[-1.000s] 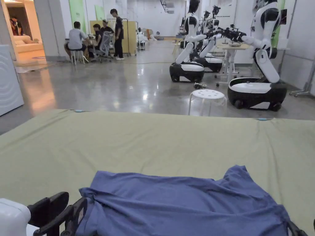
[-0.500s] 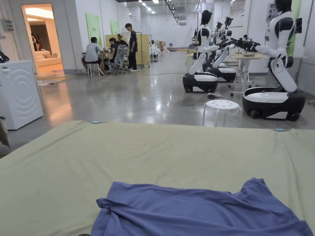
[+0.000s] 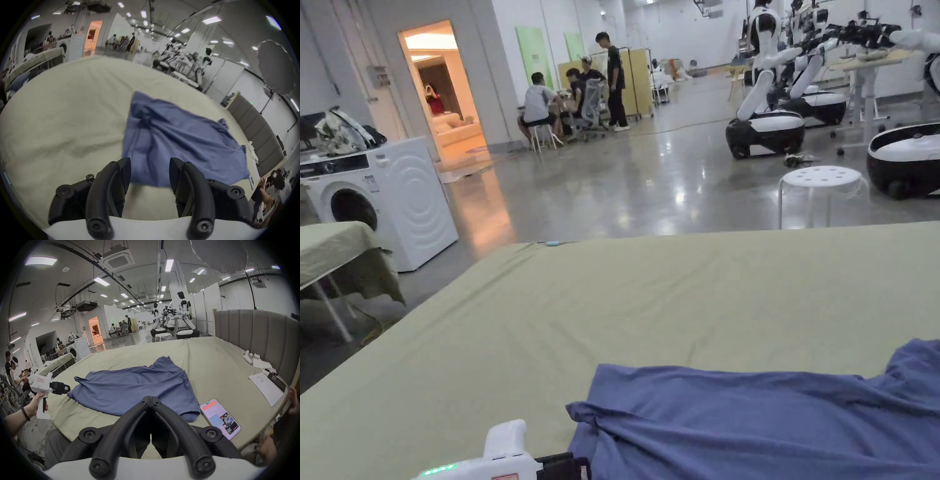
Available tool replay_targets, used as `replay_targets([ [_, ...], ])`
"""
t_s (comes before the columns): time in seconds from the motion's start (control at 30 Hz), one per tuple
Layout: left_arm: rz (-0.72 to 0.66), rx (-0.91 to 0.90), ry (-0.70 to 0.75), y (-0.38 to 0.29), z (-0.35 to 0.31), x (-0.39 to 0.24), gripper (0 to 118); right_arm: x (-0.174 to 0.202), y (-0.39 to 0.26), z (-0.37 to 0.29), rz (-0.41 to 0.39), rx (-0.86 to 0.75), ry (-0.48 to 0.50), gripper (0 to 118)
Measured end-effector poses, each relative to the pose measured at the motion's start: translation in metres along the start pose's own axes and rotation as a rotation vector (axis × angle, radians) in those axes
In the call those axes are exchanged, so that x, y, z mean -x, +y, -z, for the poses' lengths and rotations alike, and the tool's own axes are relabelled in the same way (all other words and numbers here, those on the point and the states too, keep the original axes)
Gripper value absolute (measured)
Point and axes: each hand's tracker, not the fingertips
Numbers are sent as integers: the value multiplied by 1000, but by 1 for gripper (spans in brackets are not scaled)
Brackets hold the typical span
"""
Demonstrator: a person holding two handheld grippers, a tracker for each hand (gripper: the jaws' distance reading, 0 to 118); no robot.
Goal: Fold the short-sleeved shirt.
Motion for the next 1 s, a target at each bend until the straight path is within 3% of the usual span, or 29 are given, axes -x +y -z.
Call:
replay_targets([
  [0.13,15,67,31,-1,31,-6,43,-10,-5,4,15,39,-32,0],
  [0.2,60,71,59,-3,38,-16,14,-14,-7,8,26,56,-42,0],
  [0.3,43,104,28,-4,44,-22,11,-20,-10,16,63,88,-33,0],
  [0.43,161,117,133,-9,51,-39,9,-28,-8,34,97,128,-44,0],
  [0.47,198,123,145,-9,52,-43,9,-32,-6,43,106,151,-72,8],
  [0.53,220,134,152,-10,50,-46,9,-45,-2,62,164,185,-64,34],
  [0.63,203,127,140,-10,47,-41,9,-79,-7,98,323,208,-25,51],
  [0.67,191,122,130,-7,45,-38,9,-84,-8,112,333,218,-39,55],
  [0.77,176,123,117,-5,44,-36,9,-90,-14,155,215,290,-170,54],
  [0.83,179,128,121,-4,47,-33,9,-88,-20,181,157,396,-179,54],
  [0.87,179,127,121,-4,47,-33,9,-88,-23,191,174,479,-151,52],
  [0.93,179,122,121,-4,51,-28,9,-85,-21,187,146,429,-190,36],
  [0.97,178,121,120,-4,51,-28,9,-86,-21,187,146,445,-203,14],
  [1.0,180,119,120,-4,51,-27,9,-90,-23,189,155,447,-199,13],
])
